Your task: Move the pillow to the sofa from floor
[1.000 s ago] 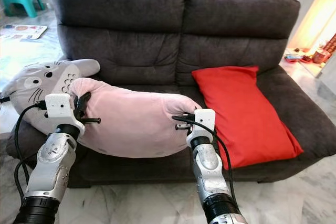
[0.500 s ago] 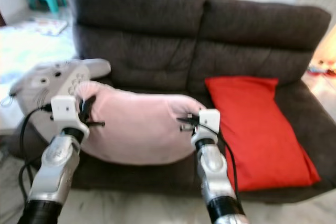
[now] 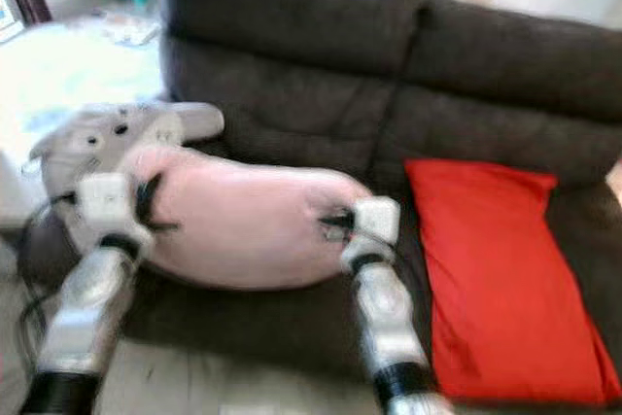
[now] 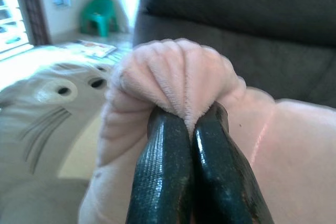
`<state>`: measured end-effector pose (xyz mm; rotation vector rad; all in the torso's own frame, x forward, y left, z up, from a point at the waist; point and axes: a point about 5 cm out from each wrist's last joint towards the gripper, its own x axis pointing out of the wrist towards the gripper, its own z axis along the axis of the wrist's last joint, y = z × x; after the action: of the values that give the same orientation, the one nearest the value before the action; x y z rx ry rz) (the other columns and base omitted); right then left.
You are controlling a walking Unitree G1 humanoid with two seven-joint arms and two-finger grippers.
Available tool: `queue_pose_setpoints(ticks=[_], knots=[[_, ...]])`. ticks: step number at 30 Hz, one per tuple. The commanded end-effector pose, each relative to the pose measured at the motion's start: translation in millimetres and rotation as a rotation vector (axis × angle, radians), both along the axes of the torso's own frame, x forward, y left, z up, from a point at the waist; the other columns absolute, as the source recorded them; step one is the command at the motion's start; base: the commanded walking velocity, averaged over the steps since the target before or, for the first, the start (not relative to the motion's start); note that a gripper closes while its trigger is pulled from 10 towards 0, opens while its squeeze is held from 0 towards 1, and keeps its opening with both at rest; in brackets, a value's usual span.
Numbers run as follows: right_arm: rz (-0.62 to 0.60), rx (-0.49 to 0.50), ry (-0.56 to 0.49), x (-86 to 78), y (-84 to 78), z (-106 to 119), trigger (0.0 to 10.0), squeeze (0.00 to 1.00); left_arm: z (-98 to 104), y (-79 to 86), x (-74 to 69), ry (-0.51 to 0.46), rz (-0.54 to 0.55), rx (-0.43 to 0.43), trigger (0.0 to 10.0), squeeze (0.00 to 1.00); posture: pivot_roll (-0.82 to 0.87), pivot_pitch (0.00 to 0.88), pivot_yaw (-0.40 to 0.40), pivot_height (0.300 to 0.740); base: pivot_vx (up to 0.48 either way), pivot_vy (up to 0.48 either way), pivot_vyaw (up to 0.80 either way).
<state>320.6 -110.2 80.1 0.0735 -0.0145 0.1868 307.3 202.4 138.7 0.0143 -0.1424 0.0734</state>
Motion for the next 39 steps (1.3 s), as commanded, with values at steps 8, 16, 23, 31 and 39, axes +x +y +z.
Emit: queue_pose_setpoints(ticks=[8,16,23,31,39], knots=[[-0.063,0.016,-0.04,3.3,-18.0,8.3,10.0,0.0,13.1,-16.3,3.9,-0.067,-0.051,-0.002,10.0,0.0,0.18,0.0,-0.113,0.74,0.0,0.0,0.0],[-0.063,0.013,-0.035,3.5,-19.3,7.9,10.0,0.0,13.5,-16.3,4.3,-0.067,-0.047,-0.003,10.0,0.0,0.18,0.0,-0.115,0.74,0.0,0.0,0.0],[-0.057,0.009,-0.035,4.2,-18.4,8.7,10.0,0.0,12.7,-16.5,4.3,-0.065,-0.044,-0.006,10.0,0.0,0.18,0.0,-0.116,0.74,0.0,0.0,0.0],[-0.052,-0.001,-0.064,15.4,-20.0,21.8,10.0,0.0,12.0,-19.4,8.4,-0.062,-0.051,-0.006,10.0,0.0,0.14,0.0,-0.126,0.74,0.0,0.0,0.0],[-0.142,-0.011,-0.113,19.6,-41.0,34.3,10.0,0.0,2.4,-24.0,11.9,-0.002,-0.145,0.076,10.0,0.0,0.06,0.017,-0.041,0.74,0.0,0.0,0.0]])
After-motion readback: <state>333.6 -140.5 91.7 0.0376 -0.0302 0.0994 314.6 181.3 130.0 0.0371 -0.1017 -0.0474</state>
